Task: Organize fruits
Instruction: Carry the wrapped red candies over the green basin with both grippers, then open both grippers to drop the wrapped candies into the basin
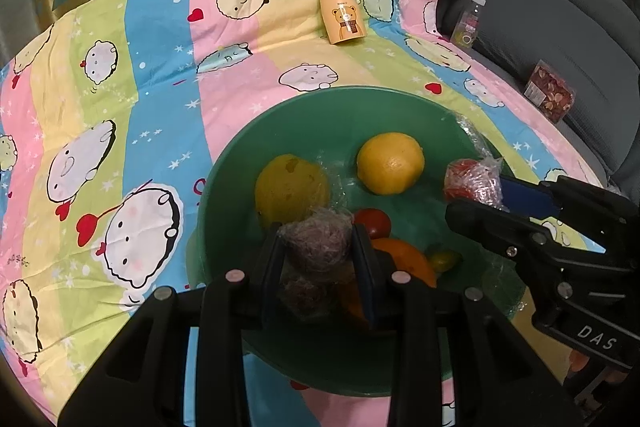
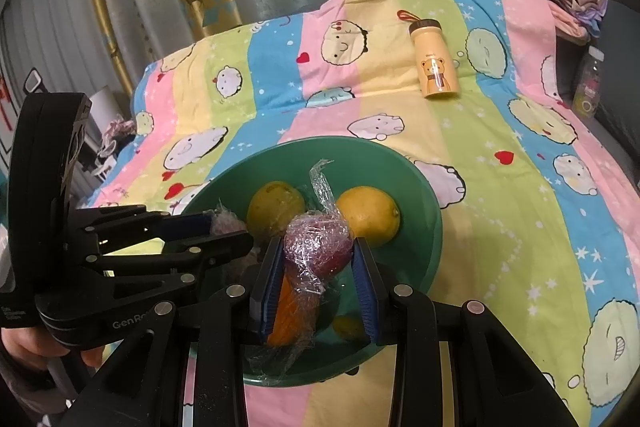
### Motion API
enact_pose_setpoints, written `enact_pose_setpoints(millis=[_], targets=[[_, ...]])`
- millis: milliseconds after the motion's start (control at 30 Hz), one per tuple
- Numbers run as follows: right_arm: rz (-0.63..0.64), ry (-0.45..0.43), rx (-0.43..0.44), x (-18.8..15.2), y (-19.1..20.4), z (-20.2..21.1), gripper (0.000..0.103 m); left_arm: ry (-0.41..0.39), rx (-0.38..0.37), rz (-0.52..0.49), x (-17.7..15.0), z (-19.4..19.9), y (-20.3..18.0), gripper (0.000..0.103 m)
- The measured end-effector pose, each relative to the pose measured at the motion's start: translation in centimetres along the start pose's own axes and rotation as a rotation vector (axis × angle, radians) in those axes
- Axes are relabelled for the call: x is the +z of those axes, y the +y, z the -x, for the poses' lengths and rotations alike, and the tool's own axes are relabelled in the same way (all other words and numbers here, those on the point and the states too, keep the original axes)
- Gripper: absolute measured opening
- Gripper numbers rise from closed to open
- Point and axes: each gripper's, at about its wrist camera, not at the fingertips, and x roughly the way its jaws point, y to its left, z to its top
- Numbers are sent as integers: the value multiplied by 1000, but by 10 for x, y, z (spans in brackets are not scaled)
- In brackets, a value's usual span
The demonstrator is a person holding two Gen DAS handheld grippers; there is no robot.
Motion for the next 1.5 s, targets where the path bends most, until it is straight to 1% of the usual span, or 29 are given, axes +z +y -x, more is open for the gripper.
enact_pose_setpoints(millis=[533, 700, 867, 933, 1000, 1100, 1167, 1333, 1500], targets=[[2, -1, -26, 0, -1, 0, 35, -9, 17, -19, 0, 0, -3, 34], [-7, -8, -35, 2, -1, 2, 36, -21, 21, -18, -1, 3, -3, 41], [-23, -16, -38, 2, -4, 5, 36, -39, 21, -23, 1, 9, -4, 43], [-27, -20, -37, 3, -4, 7, 36, -50, 26, -27, 1, 12, -5, 46], [-27, -27, -39, 4, -4, 9, 36, -60, 30, -29, 1, 15, -6, 51], [-27, -40, -43, 5, -3, 13, 39, -79, 35, -32, 1, 21, -7, 53], [-29, -49, -46, 6, -2, 16, 44, -94, 39, -31, 1, 26, -7, 55], [-38, -72, -50, 6, 0, 25, 54, -135, 59, -37, 0, 42, -9, 64], [-46, -105, -32, 6, 3, 39, 58, -173, 96, -34, -4, 60, -10, 81]])
